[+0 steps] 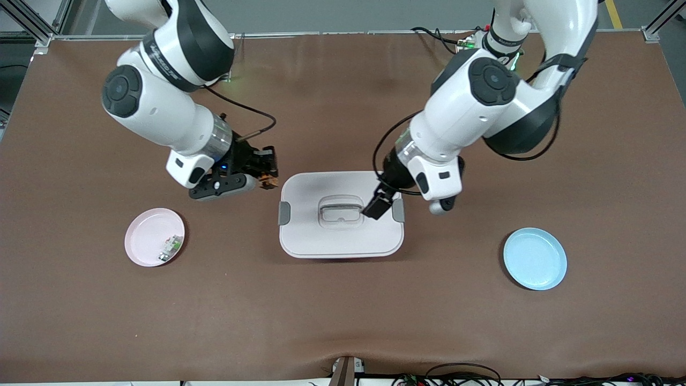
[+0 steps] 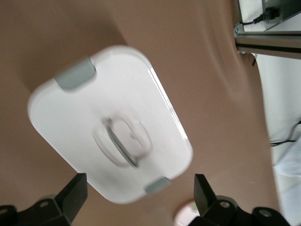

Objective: Transfer orange switch to right arm and place
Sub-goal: 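Open the left gripper and withdraw it while the right gripper pulls away, then carry the switch with the right gripper toward the white plate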

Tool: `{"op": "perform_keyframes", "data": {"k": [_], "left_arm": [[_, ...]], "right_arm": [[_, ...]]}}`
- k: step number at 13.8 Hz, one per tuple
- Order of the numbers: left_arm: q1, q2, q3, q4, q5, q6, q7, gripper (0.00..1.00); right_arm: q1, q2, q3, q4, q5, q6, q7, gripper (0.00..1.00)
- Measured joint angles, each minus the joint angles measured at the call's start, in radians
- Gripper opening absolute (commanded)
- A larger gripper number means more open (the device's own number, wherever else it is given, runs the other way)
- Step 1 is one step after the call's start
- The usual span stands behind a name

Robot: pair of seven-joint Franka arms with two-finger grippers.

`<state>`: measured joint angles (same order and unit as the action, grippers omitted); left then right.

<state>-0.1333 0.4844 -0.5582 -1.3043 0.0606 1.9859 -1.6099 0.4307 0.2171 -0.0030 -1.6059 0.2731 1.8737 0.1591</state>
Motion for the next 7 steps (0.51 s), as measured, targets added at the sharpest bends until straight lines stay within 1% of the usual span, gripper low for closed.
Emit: {"op": "perform_keyframes", "data": {"k": [2,4,7], "left_arm": [[0.042,-0.028,0.002,0.0,0.063,-0.118,0.152,1.0],[0.103,-0.054,0.004,0.0,0.092,-0.219,0.293,1.0],[0.228,-0.079,0.008,0.0,0.102,-0.302,0.536,1.0]], "right_arm": [[-0.023,-0.018,-0.001,0.0,-0.106,-0.049,-0.11,0.0],[-0.043,-0.031,-0.001,-0.011,-0.198,-0.069,-0.219,0.0],[-0.107,-0.051,-0.004,-0.052,-0.267,-0.057,-0.432,0.0]]}}
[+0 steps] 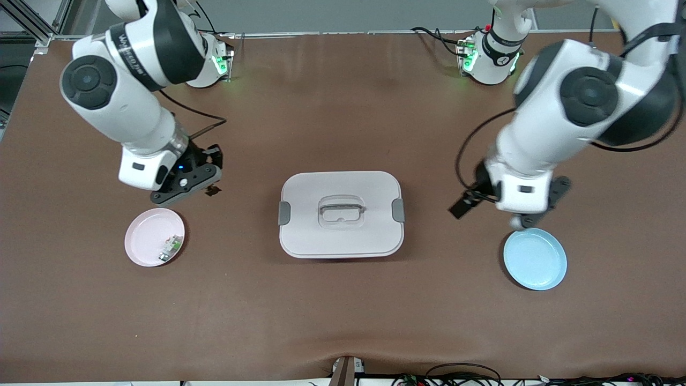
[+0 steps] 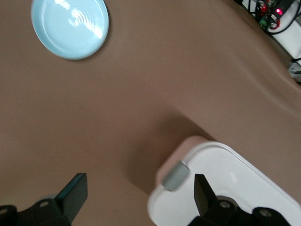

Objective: Transfer orange switch to right arm and place
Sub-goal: 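Carry the switch with the right gripper toward the white plate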

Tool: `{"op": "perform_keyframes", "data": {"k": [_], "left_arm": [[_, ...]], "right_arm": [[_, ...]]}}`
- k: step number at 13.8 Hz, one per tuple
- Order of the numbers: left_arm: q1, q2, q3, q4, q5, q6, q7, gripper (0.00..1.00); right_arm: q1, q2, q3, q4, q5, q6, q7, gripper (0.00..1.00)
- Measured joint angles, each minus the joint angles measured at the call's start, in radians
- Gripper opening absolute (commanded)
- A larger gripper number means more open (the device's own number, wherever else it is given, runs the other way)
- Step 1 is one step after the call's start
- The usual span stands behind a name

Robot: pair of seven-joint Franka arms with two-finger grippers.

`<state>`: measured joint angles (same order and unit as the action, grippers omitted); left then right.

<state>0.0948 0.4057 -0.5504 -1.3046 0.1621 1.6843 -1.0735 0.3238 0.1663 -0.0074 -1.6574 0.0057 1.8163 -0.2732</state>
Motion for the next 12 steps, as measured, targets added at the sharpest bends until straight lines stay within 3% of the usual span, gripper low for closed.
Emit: {"op": "perform_keyframes", "data": {"k": [5,12], "left_arm": [[0.141,-0.072,0.001,0.001,0.0,-0.079,0.368,1.0],[0.204,-0.153,-0.005,0.0,0.0,-0.139,0.579,1.0]], "right_arm": [[-0.169,-0.011,-0.004,-0.085,-0.023,0.106,-0.379,0.0],[-0.389,0.045,-0.005,-0.124,-0.026,0.24,-0.81,0.0]]}}
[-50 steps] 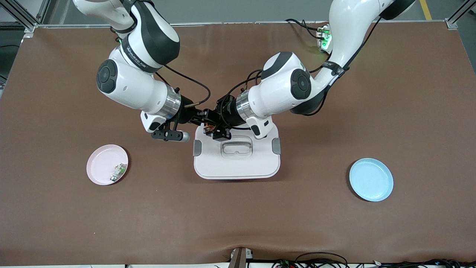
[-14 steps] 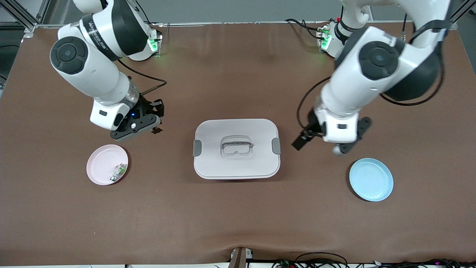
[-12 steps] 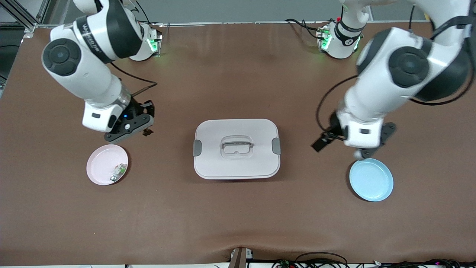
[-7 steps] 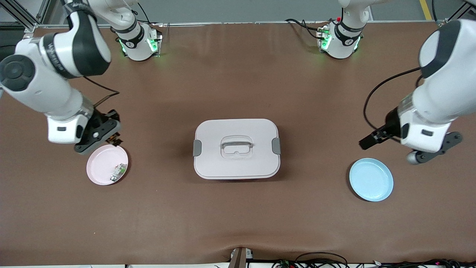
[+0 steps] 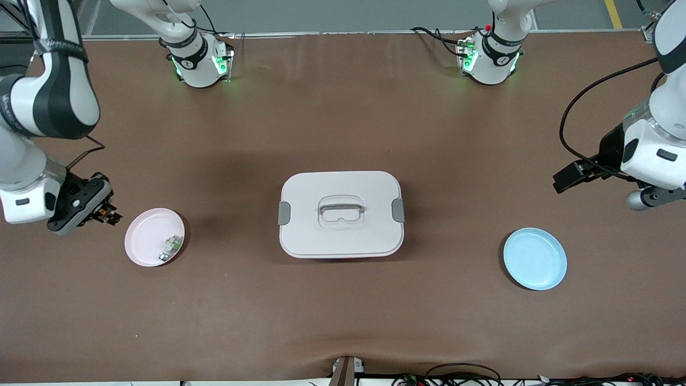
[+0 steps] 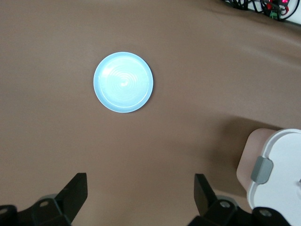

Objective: Transfer orange switch to right arm and place
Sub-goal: 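Carry the switch with the right gripper toward the white plate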

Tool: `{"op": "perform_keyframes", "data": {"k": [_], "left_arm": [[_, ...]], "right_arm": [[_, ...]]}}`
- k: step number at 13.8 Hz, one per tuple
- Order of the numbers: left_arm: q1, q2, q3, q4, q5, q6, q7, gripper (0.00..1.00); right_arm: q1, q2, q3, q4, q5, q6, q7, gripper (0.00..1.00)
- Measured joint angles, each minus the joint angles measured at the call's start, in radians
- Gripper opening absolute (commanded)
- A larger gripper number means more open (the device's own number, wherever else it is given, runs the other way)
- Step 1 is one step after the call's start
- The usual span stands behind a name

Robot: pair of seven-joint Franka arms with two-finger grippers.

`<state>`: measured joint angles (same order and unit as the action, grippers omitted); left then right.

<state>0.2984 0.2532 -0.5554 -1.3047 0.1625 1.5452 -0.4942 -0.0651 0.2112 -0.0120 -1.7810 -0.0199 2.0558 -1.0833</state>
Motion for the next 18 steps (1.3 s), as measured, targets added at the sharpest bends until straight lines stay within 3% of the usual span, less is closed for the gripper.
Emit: {"op": "perform_keyframes", "data": {"k": [2,6,8,13,18], "left_arm": [[-0.033,-0.022,0.039,-0.002,0.0,-0.02,0.04,1.0],[-0.24,-0.105,0.284,-0.048,-0.041,-0.04,0.133,1.0],[-0.273,-0.144,0.342,-0.086,-0.065,-0.04,0.173,1.0],[-0.274,-0.212,0.357,-0.168,-0.074,-0.036,0.19,1.0],[-0.274,-0.221,0.36,-0.182,-0.075,-0.033,0.19,1.0]], "right_arm": [[-0.035,0.049,0.0,-0.002,0.0,0.045,-0.056,0.0],[-0.071,0.143,0.001,-0.006,0.0,0.132,-0.106,0.0],[-0.082,0.187,0.001,-0.007,0.0,0.177,-0.129,0.0],[-0.091,0.273,0.006,-0.007,0.001,0.236,-0.143,0.0],[-0.091,0.342,0.027,-0.007,0.002,0.312,-0.143,0.0]]}}
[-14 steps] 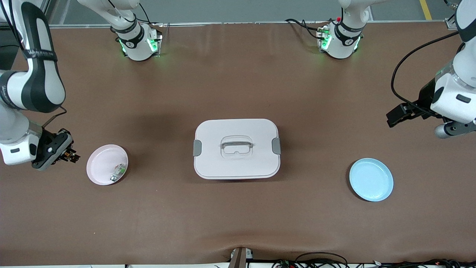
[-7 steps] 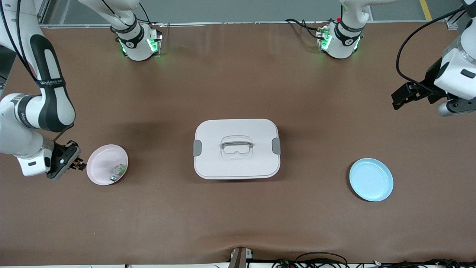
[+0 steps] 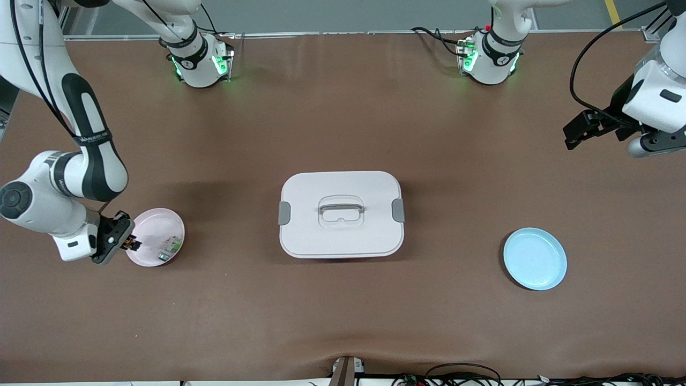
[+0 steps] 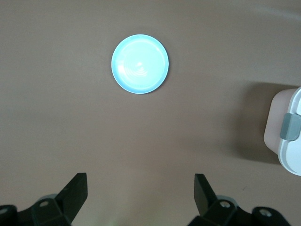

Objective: Transfer orange switch to right arm and place
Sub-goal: 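Carry the switch with the right gripper toward the white plate, then lower the orange switch onto the white plate beside the green switch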

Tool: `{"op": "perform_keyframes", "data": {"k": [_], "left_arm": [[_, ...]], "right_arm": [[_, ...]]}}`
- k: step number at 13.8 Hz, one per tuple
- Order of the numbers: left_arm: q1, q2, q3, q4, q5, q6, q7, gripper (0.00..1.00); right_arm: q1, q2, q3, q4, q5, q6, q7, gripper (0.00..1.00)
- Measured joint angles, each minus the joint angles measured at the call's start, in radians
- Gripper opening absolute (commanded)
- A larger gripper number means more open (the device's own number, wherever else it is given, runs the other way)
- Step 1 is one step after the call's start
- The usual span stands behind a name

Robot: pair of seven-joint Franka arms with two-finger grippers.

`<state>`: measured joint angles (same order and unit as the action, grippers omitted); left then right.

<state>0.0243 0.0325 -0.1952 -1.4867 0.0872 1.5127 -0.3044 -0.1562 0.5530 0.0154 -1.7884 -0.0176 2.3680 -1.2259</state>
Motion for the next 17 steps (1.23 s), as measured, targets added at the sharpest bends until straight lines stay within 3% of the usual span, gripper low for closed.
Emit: {"op": "perform_keyframes", "data": {"k": [14,15,16,17], "left_arm": [[0.001,-0.002,0.003,-0.002,0.0,0.001,0.0,1.0],[0.002,-0.002,0.003,-0.002,0.0,0.001,0.0,1.0],[0.002,-0.002,0.003,-0.002,0.0,0.001,0.0,1.0],[0.002,-0.002,0.003,-0.002,0.0,0.001,0.0,1.0]], "right_arm": [[0.001,0.062,0.012,0.001,0.032,0.054,0.0,0.0],[0.002,0.062,0.012,0.001,0.032,0.057,0.0,0.25],[0.002,0.062,0.012,0.001,0.032,0.057,0.0,0.75],[0.002,0.062,0.012,0.001,0.032,0.058,0.0,1.0]]}}
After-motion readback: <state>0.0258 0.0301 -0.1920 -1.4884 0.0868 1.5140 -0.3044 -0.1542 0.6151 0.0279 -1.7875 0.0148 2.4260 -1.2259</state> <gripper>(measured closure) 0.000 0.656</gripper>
